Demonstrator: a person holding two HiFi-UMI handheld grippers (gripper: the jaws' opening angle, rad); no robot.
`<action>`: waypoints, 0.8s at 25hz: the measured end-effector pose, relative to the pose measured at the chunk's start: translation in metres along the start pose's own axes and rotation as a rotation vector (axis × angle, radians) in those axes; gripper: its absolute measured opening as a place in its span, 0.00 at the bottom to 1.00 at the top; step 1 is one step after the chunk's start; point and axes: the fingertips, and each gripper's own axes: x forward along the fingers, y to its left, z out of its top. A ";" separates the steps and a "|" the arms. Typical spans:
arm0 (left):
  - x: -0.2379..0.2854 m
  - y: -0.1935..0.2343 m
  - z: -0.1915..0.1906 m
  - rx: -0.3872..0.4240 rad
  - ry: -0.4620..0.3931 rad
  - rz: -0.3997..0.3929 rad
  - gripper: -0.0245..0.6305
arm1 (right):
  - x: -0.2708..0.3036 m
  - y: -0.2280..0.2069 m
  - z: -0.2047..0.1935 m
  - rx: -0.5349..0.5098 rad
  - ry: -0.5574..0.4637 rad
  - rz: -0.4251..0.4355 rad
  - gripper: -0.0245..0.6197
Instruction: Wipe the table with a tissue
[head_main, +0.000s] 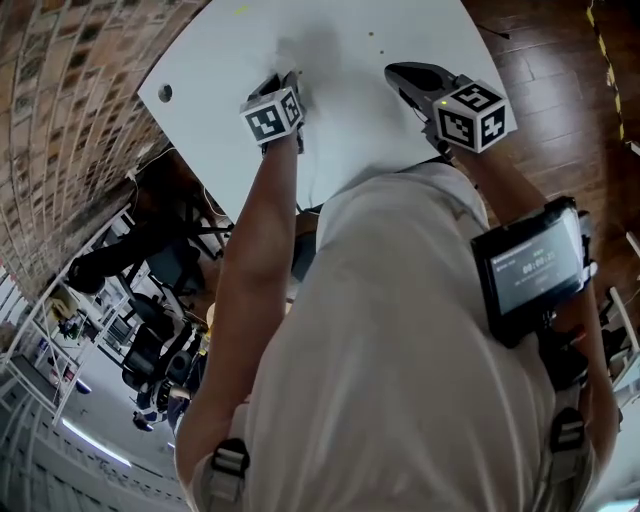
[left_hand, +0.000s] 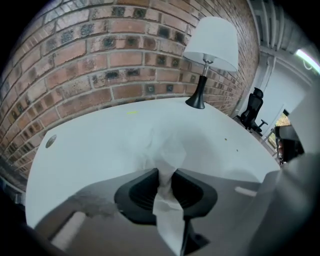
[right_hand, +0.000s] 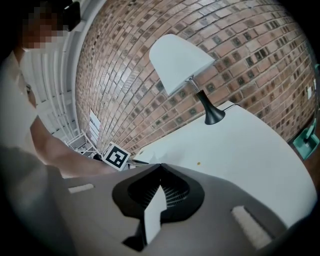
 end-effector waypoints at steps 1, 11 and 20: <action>0.001 -0.003 0.002 0.017 0.003 0.006 0.16 | -0.003 -0.001 0.000 0.004 -0.004 -0.004 0.05; 0.012 -0.057 0.009 0.172 0.008 -0.098 0.15 | -0.022 -0.009 0.002 0.019 -0.032 -0.022 0.05; 0.003 -0.091 -0.014 0.195 0.043 -0.256 0.16 | -0.023 0.018 -0.002 -0.012 -0.033 -0.032 0.05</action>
